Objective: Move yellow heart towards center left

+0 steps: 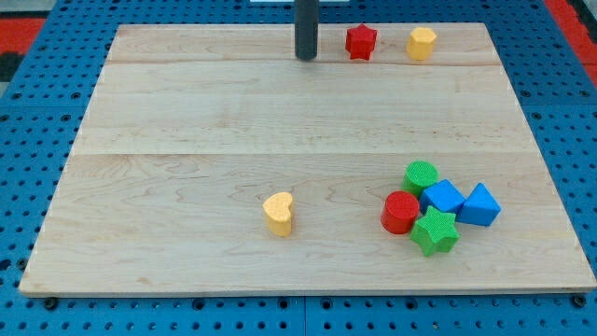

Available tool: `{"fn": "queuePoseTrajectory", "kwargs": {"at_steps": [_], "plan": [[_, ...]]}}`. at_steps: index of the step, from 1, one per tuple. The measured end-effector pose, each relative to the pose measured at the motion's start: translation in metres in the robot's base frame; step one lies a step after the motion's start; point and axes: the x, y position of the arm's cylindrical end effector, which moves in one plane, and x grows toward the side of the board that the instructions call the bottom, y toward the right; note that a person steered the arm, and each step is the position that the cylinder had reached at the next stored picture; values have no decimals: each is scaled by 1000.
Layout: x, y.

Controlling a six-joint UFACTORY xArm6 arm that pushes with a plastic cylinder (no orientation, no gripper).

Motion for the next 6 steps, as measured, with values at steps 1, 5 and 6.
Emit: {"fn": "queuePoseTrajectory", "kwargs": {"at_steps": [1,5,6], "plan": [[81,42],[249,-28],[193,-32]]}}
